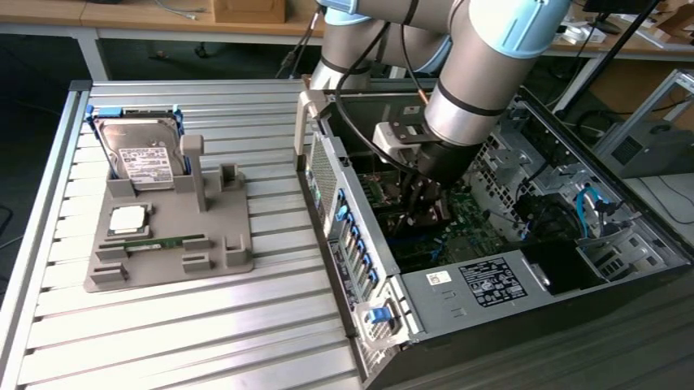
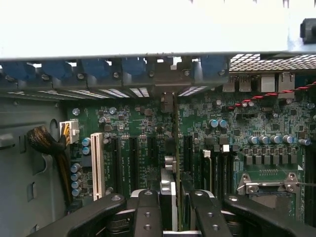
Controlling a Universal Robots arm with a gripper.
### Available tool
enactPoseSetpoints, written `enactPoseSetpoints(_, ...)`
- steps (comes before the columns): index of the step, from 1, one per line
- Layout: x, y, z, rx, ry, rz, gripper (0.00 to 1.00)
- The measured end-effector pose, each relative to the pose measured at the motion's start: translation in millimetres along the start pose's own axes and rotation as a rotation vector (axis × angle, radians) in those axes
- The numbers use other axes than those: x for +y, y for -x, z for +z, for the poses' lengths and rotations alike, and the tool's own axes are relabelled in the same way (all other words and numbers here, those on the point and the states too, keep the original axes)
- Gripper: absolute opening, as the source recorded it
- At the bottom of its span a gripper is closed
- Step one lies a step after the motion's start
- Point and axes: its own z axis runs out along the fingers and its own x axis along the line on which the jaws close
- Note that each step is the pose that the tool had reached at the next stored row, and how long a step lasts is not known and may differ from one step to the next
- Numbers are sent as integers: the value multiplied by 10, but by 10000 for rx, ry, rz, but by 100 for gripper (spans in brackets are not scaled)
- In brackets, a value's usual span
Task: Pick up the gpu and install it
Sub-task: 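Insert the gpu into the slot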
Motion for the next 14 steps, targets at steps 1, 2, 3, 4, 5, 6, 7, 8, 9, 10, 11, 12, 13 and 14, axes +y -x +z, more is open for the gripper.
enactPoseSetpoints(1, 0, 0, 0, 4, 0, 67, 27)
enactPoseSetpoints(2, 0, 1, 0, 5, 0, 101, 27)
enactPoseSetpoints(3, 0, 0, 0, 6, 0, 112, 27)
enactPoseSetpoints(4, 0, 1, 0, 5, -1, 113, 27)
enactPoseSetpoints(5, 0, 1, 0, 6, -1, 113, 27)
enactPoseSetpoints(6, 2, 1, 0, 10, -1, 112, 27)
enactPoseSetpoints(7, 6, 1, 0, 16, -1, 114, 27)
enactPoseSetpoints(8, 14, 1, 0, 26, -2, 114, 27)
enactPoseSetpoints(9, 23, 1, 1, 58, -3, 114, 27)
enactPoseSetpoints(10, 29, 4, 0, 166, -6, 117, 27)
enactPoseSetpoints(11, 29, 8, 0, 166, -7, 115, 27)
enactPoseSetpoints(12, 29, 8, 1, 168, -7, 117, 27)
enactPoseSetpoints(13, 30, 10, 0, 293, -11, 122, 27)
enactPoseSetpoints(14, 29, 18, 1, 575, -22, 125, 27)
